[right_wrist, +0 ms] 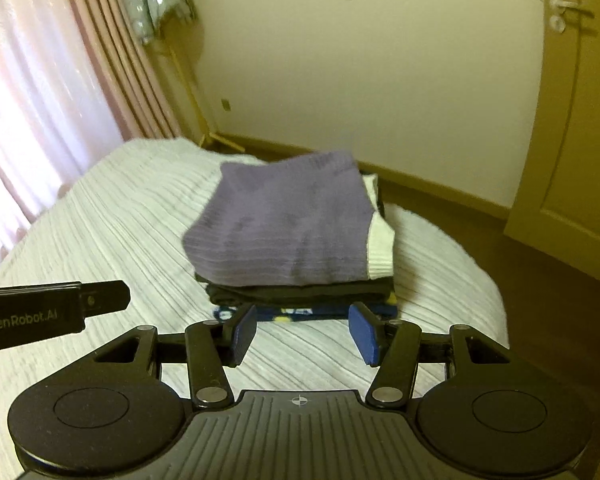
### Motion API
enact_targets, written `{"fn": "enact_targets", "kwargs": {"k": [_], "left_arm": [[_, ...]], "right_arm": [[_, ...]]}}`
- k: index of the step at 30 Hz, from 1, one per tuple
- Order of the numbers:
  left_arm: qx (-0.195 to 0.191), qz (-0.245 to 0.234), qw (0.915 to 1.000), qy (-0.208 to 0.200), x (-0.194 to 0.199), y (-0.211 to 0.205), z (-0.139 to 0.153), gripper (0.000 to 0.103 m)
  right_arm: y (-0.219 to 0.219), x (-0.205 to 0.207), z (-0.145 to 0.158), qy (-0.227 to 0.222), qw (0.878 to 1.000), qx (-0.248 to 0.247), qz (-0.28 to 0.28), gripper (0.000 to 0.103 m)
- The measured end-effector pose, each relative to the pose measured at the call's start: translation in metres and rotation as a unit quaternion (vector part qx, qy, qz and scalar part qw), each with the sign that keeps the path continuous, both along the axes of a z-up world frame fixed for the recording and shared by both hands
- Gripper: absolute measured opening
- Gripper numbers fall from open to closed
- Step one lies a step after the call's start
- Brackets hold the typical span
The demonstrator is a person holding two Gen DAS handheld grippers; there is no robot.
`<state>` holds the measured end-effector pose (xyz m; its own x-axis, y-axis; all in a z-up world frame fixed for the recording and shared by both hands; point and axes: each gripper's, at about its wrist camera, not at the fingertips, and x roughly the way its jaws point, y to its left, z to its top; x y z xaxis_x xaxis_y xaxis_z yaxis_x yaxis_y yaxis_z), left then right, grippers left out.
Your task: Fold clothes
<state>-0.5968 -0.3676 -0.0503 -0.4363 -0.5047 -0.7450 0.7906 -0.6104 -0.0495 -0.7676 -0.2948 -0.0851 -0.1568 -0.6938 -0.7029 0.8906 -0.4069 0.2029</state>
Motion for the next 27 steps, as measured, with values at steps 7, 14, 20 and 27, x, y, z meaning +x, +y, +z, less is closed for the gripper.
{"fn": "enact_targets", "kwargs": {"k": [7,14,20,27], "left_arm": [[-0.042,0.004,0.9991,0.001,0.041,0.054,0.028,0.067],[-0.058,0.008,0.9981,-0.019,0.058,0.083,0.033,0.077],[-0.055,0.005,0.9981,-0.027,0.065,0.100,0.027,0.077],[-0.044,0.001,0.9984,-0.036,0.063,0.103,0.009,0.077]], "right_arm": [[0.051,0.047,0.022,0.018,1.000,-0.005,0.002,0.055],[0.089,0.073,0.026,0.026,1.000,-0.006,-0.002,0.055],[0.108,0.079,0.026,0.014,1.000,0.009,-0.012,0.055],[0.115,0.075,0.020,0.008,0.999,0.020,-0.029,0.055]]}}
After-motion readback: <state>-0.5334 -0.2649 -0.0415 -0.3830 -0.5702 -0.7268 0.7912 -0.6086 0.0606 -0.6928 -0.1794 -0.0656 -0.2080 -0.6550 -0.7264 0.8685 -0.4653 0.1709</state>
